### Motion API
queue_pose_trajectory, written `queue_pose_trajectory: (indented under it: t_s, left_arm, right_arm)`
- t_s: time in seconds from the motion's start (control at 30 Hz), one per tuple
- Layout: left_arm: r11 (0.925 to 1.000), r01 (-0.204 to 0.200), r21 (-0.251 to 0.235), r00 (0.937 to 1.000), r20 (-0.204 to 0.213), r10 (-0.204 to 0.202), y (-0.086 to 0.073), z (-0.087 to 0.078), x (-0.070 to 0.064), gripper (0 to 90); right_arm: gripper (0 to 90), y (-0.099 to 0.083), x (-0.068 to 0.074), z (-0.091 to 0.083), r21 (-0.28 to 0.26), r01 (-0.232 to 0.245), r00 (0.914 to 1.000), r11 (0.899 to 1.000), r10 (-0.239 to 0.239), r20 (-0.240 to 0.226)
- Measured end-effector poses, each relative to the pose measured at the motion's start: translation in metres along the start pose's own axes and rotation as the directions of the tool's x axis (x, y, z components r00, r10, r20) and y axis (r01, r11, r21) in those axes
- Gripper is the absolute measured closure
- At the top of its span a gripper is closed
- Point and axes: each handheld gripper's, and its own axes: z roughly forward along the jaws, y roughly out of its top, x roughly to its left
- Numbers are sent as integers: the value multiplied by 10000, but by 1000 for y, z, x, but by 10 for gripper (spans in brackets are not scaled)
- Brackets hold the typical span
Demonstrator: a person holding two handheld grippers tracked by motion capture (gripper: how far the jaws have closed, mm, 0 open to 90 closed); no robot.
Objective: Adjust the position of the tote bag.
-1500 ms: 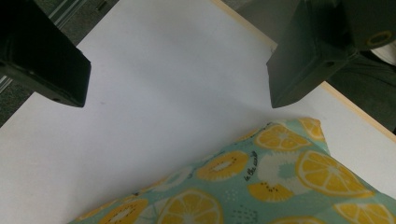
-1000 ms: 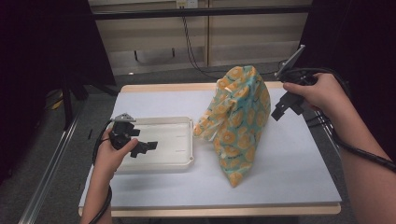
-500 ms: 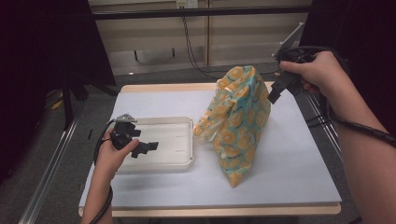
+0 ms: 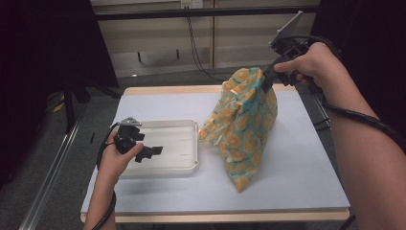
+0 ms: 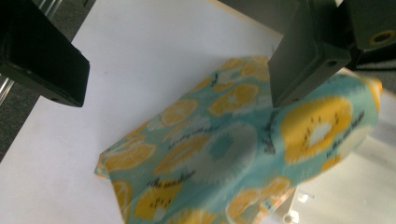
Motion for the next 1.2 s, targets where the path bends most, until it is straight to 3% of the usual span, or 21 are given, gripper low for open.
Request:
queue_pose_trajectory:
  t_s: [0.13, 0.3, 0.4, 0.53, 0.63, 0.73, 0.8, 0.9, 1.0, 1.07, 1.1, 1.17, 1.2]
  left_arm:
    - [10000, 13, -14, 10000, -80, -13, -1, 0, 1, 33]
    - [10000, -7, -69, 9998, -220, 5, -1, 1, 2, 33]
    - [10000, 48, -35, 9998, -188, -49, -2, 1, 1, 33]
    - [10000, 12, 31, 9999, -101, -11, -2, 2, 1, 34]
    - [10000, 4, -15, 9998, -199, -5, -2, 2, 2, 35]
    - [10000, 9, -37, 9999, -156, -9, -2, 1, 3, 35]
    - [10000, 12, 10, 9999, -133, -12, -2, 0, 3, 35]
    - [10000, 36, -70, 9998, -218, -38, -2, 0, 3, 35]
    - [10000, -66, 36, 9999, -141, 66, -1, 0, 3, 35]
    - [9999, 85, -83, 9998, -193, -87, -2, 2, 1, 35]
    - [10000, -33, 40, 9999, -125, 34, -2, 3, 2, 35]
    - [9998, -116, 141, 9999, -52, 117, -1, 3, 1, 35]
    - [9998, -116, 141, 9999, -52, 117, -1, 3, 1, 35]
  right_arm:
    - [104, 6, 4, 0, -283, -372, 9990, 9989, 364, -267]
    - [206, 13, 9, 2, -235, -1089, 9938, 9938, 1084, -242]
    - [226, 16, 11, 5, -117, -2015, 9780, 9794, 2005, -571]
    - [266, 21, 13, 6, -205, -2668, 9632, 9635, 2658, -394]
    - [310, 23, 13, 12, -218, -3148, 9474, 9489, 3127, -682]
    - [351, 25, 15, 20, -212, -2993, 9538, 9539, 2986, -318]
    - [396, 25, 17, 24, -221, -3055, 9521, 9519, 3049, -244]
    - [446, 26, 19, 29, -416, -2801, 9599, 9591, 2803, -8]
    - [518, 26, 21, 32, -843, -2644, 9644, 9607, 2638, -193]
    - [532, 27, 23, 35, -898, -2448, 9695, 9654, 2446, -142]
    - [538, 27, 24, 38, -815, -2315, 9726, 9694, 2323, 6]
    - [570, 27, 24, 41, -487, -2704, 9627, 9615, 2707, -11]
    - [558, 27, 24, 42, -305, -2718, 9622, 9619, 2722, 83]
